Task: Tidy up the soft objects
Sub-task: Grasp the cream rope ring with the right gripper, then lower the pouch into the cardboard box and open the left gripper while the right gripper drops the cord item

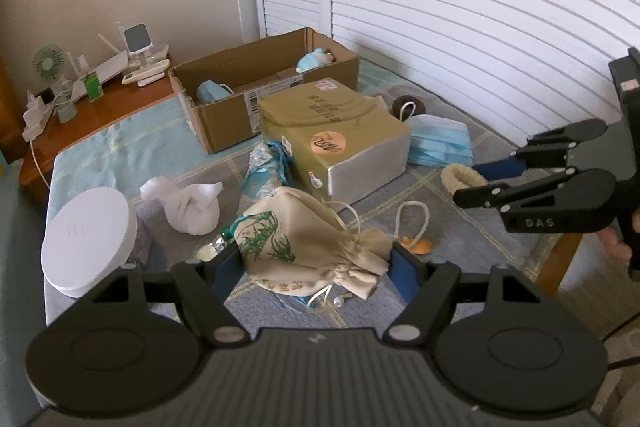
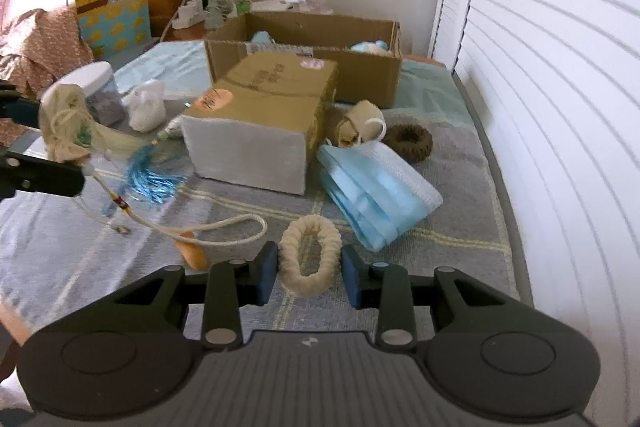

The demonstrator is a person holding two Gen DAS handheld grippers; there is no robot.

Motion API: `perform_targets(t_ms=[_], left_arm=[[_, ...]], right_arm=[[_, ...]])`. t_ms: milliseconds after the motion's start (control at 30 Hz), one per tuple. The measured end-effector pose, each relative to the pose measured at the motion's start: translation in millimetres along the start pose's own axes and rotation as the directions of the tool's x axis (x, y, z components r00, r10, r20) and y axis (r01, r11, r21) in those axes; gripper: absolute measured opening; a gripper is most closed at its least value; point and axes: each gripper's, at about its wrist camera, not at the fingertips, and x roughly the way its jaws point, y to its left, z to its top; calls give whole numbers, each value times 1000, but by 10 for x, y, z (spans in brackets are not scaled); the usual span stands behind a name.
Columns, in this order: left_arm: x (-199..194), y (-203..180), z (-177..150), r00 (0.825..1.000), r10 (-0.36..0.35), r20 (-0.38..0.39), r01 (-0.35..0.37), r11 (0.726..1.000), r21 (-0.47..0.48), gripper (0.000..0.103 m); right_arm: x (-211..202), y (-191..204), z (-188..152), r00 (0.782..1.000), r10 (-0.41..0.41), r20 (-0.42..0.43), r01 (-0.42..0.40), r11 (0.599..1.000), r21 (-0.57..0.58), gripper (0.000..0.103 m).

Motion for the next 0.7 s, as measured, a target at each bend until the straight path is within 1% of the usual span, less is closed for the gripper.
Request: perform_targets(t_ms=[133, 267, 367, 500, 600, 700], left_arm=[[-31, 25, 85, 1000, -6, -17, 6, 1000, 19, 75], [11, 44, 222, 998, -12, -69, 14, 999, 42, 75], [28, 71, 383, 994, -35, -103, 40, 998, 52, 75], [21, 99, 656, 990, -61, -130, 70, 995, 67, 75], [25, 151, 850, 987, -81, -136, 89, 995, 52, 74], [57, 218, 1084, 991, -62, -115, 66, 997, 39, 74]], right_arm=[[-139, 29, 67, 1000, 6, 26, -5, 1000, -24, 39], [-218, 52, 149, 999, 14, 42, -13, 999, -39, 39], [-279, 59, 222, 998, 24, 66, -21, 998, -52, 39], [-334, 41, 310, 994, 44, 99, -41, 998, -39, 39], [-358, 20, 344, 991, 57, 119, -55, 998, -25, 39], [-383, 1, 386, 989, 57, 139, -54, 998, -19, 39]])
